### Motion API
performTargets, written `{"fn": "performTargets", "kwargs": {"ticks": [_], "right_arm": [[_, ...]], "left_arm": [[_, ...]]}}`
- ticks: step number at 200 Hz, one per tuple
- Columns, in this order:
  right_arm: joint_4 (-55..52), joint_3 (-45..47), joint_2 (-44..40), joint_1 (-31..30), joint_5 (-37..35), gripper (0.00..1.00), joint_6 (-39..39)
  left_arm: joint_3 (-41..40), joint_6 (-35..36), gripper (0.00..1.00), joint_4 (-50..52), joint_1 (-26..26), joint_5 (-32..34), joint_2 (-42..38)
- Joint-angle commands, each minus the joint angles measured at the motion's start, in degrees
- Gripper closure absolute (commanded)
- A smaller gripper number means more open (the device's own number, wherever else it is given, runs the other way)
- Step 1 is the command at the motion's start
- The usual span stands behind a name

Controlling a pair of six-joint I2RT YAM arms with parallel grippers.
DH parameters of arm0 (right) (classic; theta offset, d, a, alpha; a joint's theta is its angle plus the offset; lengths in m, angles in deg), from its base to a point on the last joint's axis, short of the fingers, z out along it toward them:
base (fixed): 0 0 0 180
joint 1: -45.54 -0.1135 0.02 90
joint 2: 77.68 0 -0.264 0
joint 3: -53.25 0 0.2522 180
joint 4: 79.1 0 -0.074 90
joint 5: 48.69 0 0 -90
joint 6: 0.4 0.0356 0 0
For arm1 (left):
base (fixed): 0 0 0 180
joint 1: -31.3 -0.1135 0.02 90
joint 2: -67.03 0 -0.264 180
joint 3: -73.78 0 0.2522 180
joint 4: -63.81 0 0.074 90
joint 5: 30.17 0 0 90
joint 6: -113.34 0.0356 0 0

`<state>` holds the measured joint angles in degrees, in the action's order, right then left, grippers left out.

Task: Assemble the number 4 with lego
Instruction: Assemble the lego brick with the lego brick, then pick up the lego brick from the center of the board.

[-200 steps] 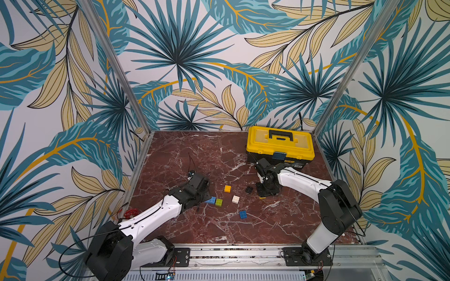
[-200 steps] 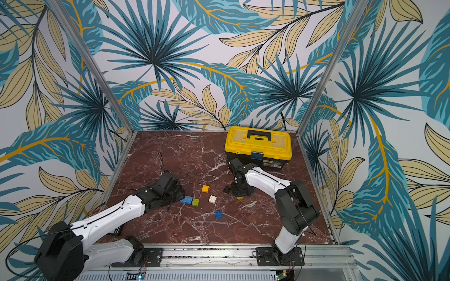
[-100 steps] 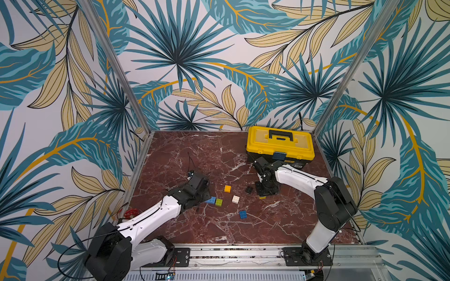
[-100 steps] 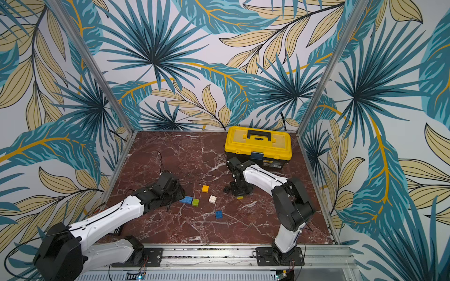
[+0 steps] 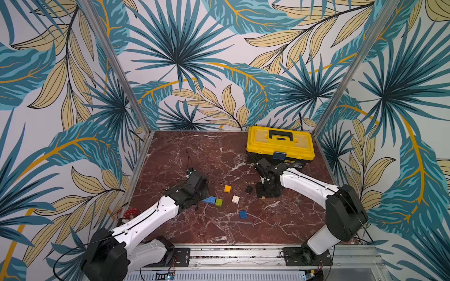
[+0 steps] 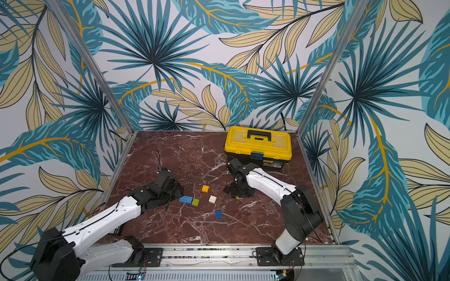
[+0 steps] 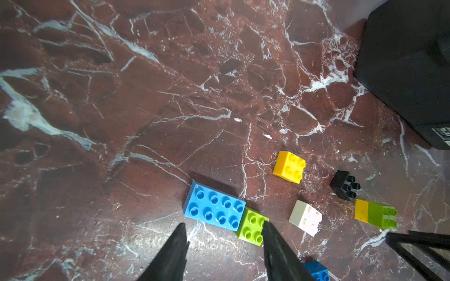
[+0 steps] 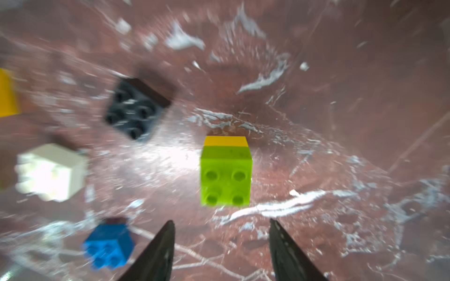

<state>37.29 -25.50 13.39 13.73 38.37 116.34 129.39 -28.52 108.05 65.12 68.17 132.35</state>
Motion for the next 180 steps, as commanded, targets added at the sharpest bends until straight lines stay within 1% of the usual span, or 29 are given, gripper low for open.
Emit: {"fn": "performTargets", "kwargs": {"ticks": [1,15,32,56,61,82,95,119,180], "right_arm": [[-3.74,-1.18,-3.05,-1.68,0.32,0.35,1.30],[-2.82,-0.45,-3.86,-4.40,1.44,0.34,2.15],[-0.79,0.54,-3.44,-9.10,1.54,0.34,4.24],[3.40,1.86,-0.66,-13.87,1.79,0.33,9.04],[4.33,2.00,0.06,-16.05,1.80,0.33,9.83],[5.24,0.79,4.10,-19.66,0.92,0.33,11.19],[4.30,-0.69,6.73,-20.85,0.15,0.33,11.55],[2.58,-1.93,10.01,-21.16,-0.61,0.37,11.72],[2.91,-1.67,12.15,-22.48,0.68,0.42,11.61]], "left_arm": [[2.02,0.75,0.48,0.96,0.15,1.13,-0.94],[1.63,0.48,0.48,0.68,0.17,1.23,-0.90],[1.16,-0.30,0.47,0.97,0.10,1.72,-0.81],[0.37,-1.53,0.48,1.29,0.06,2.21,-1.03],[0.19,-1.64,0.48,1.24,0.08,2.21,-1.14],[0.08,-1.93,0.48,1.42,-0.07,2.04,-1.40],[0.17,-1.78,0.48,1.77,-0.15,2.12,-1.59],[-0.01,-1.89,0.48,2.12,-0.54,2.47,-2.04],[-2.12,-3.01,0.48,1.01,-1.91,1.70,-2.95]]}}
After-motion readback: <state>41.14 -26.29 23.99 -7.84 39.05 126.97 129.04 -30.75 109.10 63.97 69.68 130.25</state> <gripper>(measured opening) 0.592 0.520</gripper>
